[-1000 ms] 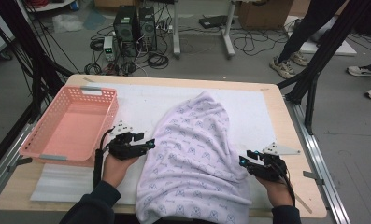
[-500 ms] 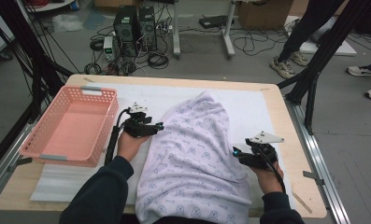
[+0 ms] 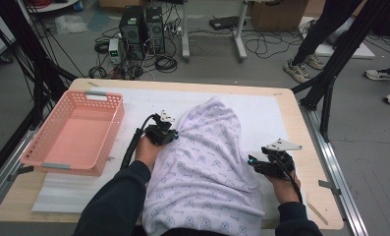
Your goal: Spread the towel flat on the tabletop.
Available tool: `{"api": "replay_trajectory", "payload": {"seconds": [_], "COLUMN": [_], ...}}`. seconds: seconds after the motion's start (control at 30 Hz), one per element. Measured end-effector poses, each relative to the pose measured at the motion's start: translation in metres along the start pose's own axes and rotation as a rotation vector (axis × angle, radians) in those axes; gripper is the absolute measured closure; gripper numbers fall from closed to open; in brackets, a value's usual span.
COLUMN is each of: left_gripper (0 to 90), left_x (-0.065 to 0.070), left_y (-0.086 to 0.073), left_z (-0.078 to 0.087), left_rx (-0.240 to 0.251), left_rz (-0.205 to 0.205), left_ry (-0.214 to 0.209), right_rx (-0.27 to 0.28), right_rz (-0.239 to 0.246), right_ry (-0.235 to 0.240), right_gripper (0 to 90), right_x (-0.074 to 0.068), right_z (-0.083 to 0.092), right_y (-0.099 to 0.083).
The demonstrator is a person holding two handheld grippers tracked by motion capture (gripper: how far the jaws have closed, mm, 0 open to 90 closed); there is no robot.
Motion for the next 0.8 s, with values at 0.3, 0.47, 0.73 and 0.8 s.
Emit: {"api": "replay_trajectory", "payload": {"seconds": [0.3, 0.47, 0.73, 0.8], "left_gripper": [83.9, 83.8, 83.6, 81.5], "left_x": [0.008, 0.008, 0.018, 0.017], "left_y": [-0.026, -0.039, -0.063, -0.062], "left_z": [0.051, 0.075, 0.096, 0.096], "left_rx": [0.095, 0.12, 0.153, 0.164], "left_rz": [0.068, 0.086, 0.124, 0.134], "left_ry": [-0.044, -0.04, -0.052, -0.051], "right_rx": [0.006, 0.016, 0.018, 0.022], "right_rz": [0.007, 0.002, -0.049, -0.056], "right_ry": [-0.001, -0.008, -0.044, -0.054], "right_gripper": [39.6, 39.6, 41.1, 43.0], "right_x": [-0.002, -0.003, 0.003, 0.004], "right_z": [-0.001, -0.002, -0.004, -0.005], "right_y": [0.0, 0.003, 0.004, 0.006]}}
Point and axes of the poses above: each handheld gripper's, and its own axes: z roughly backward along the jaws, y roughly out of its top, x roughly to its right, the point moved 10 cm from there along -z, roughly forward along the jaws, and after that the axes turned 10 degrees about -z, right-handed, at the moved point
